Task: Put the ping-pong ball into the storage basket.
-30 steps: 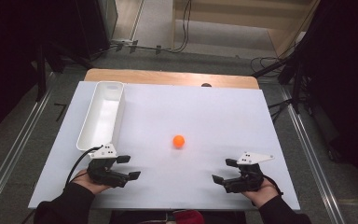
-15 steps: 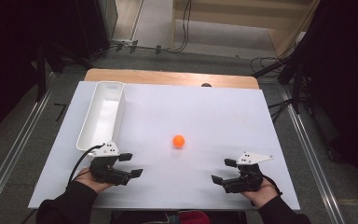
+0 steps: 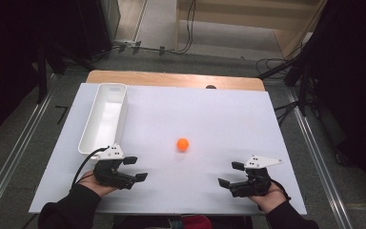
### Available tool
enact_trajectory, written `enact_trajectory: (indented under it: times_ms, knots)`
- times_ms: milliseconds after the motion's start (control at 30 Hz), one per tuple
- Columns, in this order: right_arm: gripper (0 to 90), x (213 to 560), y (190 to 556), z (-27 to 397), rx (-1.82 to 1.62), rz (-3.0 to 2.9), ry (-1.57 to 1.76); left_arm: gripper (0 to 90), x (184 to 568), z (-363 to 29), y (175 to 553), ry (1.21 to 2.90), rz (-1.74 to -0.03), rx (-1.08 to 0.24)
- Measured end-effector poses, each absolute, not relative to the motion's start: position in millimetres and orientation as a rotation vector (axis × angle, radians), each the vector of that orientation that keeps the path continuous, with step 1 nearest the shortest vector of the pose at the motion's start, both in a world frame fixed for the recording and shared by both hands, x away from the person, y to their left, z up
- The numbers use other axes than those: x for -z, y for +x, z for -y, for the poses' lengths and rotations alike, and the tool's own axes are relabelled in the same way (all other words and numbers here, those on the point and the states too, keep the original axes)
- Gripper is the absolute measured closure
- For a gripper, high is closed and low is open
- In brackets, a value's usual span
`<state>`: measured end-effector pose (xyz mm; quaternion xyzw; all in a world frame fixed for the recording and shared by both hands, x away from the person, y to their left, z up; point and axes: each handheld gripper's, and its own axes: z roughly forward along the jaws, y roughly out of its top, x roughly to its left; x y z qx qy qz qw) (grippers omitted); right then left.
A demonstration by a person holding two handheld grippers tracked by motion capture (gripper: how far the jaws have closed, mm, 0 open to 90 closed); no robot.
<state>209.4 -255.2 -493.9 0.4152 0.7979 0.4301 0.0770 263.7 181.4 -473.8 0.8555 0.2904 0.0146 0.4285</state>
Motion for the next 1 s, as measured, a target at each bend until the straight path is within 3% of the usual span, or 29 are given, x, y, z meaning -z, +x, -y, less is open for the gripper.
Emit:
enact_trajectory:
  times_ms: [367, 1000]
  knots:
    - [12.2, 494.7, 212.9, 252.2, -1.282, -2.406, 1.240, 24.6, 463.6, -174.8, 257.4, 2.122, -0.726, -0.099]
    - [12.2, 494.9, 211.6, 252.0, -1.275, -2.410, 1.248, 20.3, 448.9, -147.1, 270.3, 2.097, -0.742, -0.063]
